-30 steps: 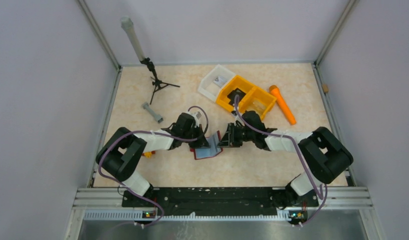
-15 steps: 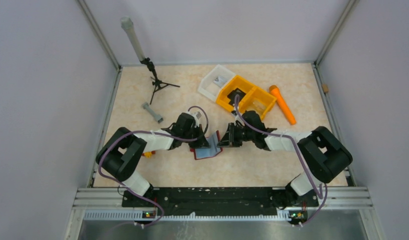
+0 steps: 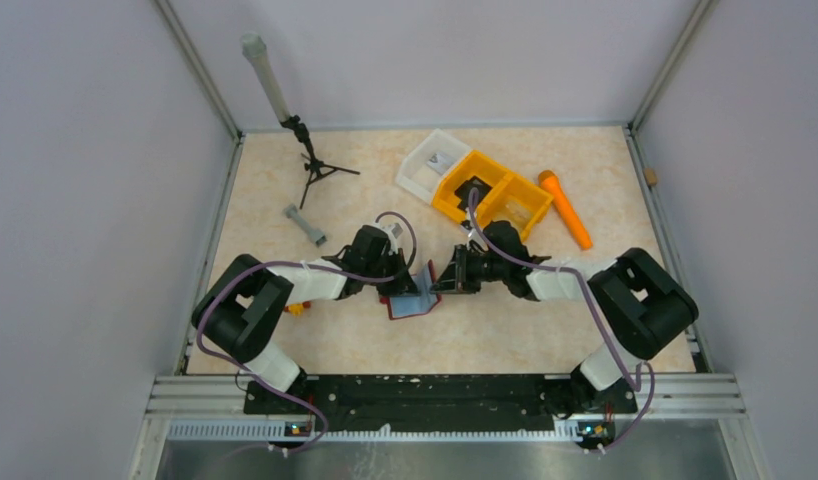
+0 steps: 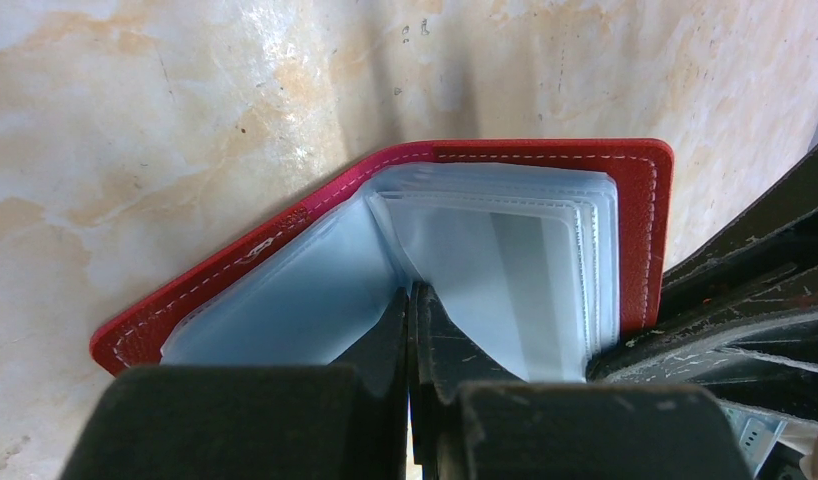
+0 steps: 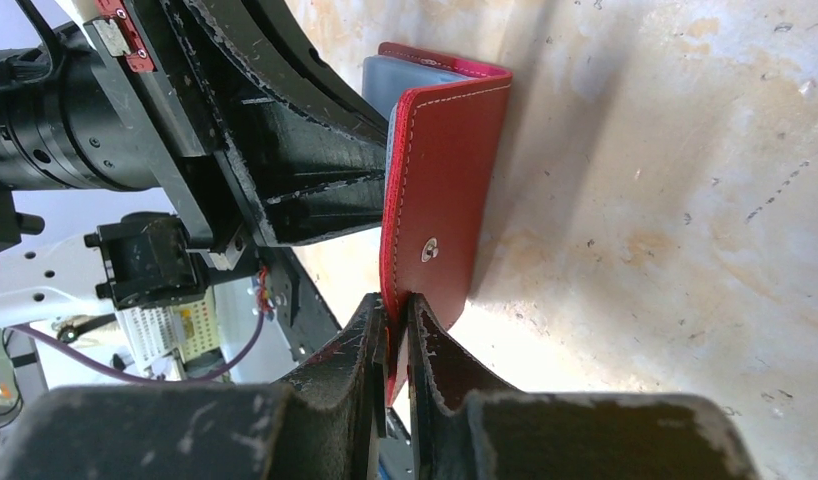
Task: Take the credit cards out of the card holder
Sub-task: Open the card holder at the center of the board.
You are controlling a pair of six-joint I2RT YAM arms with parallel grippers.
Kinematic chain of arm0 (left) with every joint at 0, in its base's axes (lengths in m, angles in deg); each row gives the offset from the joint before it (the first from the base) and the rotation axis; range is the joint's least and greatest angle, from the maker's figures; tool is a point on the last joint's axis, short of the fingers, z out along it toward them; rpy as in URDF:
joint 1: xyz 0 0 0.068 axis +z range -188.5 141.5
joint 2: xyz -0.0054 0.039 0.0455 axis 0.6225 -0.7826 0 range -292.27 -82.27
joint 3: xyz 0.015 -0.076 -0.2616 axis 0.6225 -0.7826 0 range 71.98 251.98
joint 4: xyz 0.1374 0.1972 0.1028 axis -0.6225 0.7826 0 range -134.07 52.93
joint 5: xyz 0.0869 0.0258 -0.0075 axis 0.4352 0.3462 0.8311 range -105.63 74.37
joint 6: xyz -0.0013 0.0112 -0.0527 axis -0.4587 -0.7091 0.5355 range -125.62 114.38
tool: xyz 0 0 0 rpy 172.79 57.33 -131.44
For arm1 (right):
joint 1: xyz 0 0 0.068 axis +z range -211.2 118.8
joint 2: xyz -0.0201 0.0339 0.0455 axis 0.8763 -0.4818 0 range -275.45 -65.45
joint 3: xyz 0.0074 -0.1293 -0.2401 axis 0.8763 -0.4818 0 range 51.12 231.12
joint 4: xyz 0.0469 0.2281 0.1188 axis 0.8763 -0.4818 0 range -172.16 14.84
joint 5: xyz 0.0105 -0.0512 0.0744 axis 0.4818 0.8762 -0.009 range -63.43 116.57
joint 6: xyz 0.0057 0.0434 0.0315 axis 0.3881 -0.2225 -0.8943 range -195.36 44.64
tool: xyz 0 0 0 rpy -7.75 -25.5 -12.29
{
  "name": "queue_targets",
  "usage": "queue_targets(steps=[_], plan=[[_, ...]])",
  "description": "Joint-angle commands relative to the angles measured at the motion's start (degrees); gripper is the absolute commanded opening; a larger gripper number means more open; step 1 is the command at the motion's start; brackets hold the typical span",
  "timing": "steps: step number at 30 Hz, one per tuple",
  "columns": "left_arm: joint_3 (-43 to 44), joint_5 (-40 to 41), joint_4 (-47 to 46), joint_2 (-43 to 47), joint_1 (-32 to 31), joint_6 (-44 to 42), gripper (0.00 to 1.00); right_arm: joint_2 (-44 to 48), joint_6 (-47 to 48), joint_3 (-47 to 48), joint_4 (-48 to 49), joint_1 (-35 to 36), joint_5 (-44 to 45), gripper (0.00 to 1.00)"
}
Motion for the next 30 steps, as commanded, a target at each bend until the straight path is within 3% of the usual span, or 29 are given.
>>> queue_targets(steps=[1, 12, 30], plan=[[0.1, 1.5, 2.6, -1.3, -0.1, -1.9, 0.00, -1.0, -1.3, 1.6, 5.3, 0.4, -1.5, 0.00], [0.0, 1.3, 2.7, -1.2, -0.1, -2.0, 0.00, -3.1, -3.2, 0.9, 8.4, 0.7, -2.8, 0.00], [-0.1, 1.3, 3.1, -0.2, 0.0, -2.1, 0.00, -2.4, 9.9, 9.0, -15.8, 4.4, 13.3, 0.00]])
